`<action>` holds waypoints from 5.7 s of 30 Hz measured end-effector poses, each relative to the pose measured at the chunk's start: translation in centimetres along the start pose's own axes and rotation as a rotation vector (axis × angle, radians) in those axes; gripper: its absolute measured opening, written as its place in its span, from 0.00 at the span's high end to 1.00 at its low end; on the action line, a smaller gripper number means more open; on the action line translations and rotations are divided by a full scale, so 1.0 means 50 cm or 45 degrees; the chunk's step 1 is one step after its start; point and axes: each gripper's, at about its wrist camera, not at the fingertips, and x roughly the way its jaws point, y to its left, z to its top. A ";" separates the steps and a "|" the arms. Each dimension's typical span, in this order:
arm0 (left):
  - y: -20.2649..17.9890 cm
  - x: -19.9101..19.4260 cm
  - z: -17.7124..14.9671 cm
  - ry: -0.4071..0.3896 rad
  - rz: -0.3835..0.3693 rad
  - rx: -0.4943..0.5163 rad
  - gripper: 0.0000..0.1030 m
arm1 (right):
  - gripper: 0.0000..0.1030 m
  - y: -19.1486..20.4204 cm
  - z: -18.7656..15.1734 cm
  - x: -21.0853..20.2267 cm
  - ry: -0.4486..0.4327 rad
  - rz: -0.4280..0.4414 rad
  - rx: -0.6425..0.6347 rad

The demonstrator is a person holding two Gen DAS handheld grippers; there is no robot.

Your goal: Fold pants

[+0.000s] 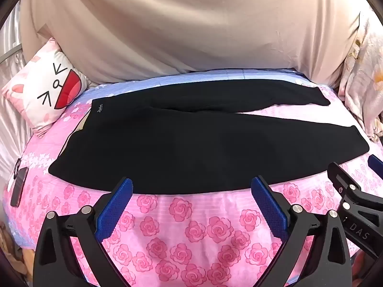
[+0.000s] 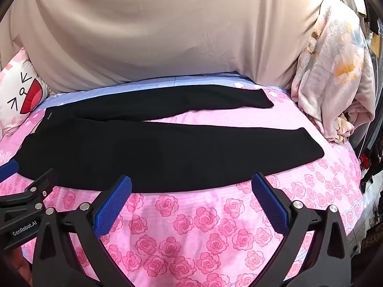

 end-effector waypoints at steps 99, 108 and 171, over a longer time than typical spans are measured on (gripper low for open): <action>0.004 0.026 -0.010 0.039 0.030 0.045 0.05 | 0.05 0.027 -0.008 0.024 0.034 0.008 -0.034; 0.003 0.036 -0.007 0.054 0.032 0.052 0.05 | 0.05 0.029 -0.006 0.030 0.047 0.010 -0.035; 0.623 0.586 0.430 0.288 -0.054 -0.222 0.87 | 0.86 -0.548 0.496 0.765 0.191 0.325 0.091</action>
